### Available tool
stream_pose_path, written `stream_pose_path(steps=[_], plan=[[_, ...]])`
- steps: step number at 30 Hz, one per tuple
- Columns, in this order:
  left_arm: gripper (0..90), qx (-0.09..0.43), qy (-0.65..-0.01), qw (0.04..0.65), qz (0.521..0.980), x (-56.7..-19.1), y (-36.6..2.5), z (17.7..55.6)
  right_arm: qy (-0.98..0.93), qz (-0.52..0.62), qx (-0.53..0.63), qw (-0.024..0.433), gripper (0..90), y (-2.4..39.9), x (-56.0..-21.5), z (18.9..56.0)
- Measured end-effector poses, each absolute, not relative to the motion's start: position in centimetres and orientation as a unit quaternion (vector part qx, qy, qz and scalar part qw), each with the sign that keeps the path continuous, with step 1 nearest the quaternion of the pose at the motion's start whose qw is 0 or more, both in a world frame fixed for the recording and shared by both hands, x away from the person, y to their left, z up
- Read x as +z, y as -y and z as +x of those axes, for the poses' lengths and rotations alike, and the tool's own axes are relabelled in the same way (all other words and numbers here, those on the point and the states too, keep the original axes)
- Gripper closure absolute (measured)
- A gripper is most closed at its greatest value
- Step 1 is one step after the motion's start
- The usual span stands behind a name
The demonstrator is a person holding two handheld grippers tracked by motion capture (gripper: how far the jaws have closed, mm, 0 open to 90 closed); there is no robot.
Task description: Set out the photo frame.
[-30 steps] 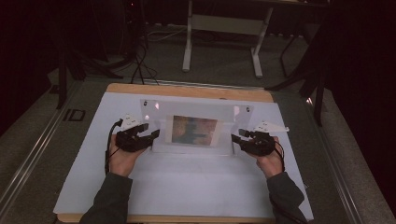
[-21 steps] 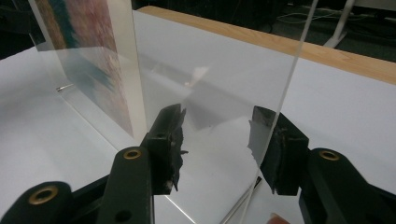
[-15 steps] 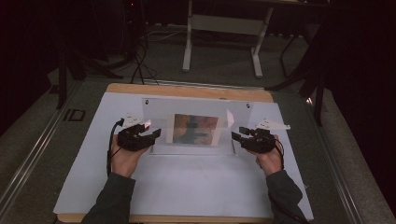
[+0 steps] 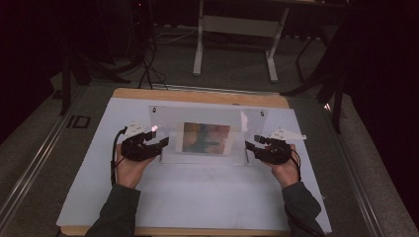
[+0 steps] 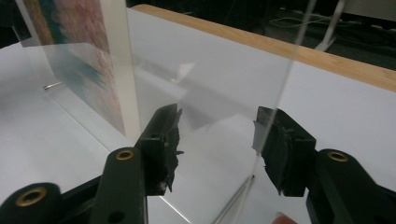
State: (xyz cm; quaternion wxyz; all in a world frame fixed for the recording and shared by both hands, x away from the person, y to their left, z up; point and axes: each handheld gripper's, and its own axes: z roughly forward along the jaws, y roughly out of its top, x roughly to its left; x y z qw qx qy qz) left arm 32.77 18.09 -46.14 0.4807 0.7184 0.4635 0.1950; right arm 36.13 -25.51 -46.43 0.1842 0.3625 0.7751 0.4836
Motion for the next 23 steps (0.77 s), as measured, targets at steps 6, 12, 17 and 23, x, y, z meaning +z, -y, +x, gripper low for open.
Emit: stream_pose_path(steps=[6, 12, 17, 23], plan=[[41.5, 0.195, -0.453, 0.493, 0.717, -45.5, -18.8, 32.2, -0.763, 0.373, 0.493, 0.189, 46.6, 26.9, -45.9, 35.9], [41.6, 0.202, -0.449, 0.501, 0.712, -44.6, -20.0, 31.5, -0.750, 0.379, 0.506, 0.195, 46.6, 28.6, -44.9, 35.4], [41.5, 0.223, -0.450, 0.494, 0.710, -43.8, -21.1, 31.1, -0.746, 0.389, 0.504, 0.198, 46.6, 29.8, -44.8, 35.4], [41.4, 0.243, -0.475, 0.480, 0.696, -44.1, -23.1, 31.1, -0.746, 0.410, 0.489, 0.191, 46.4, 31.1, -45.1, 35.8]])
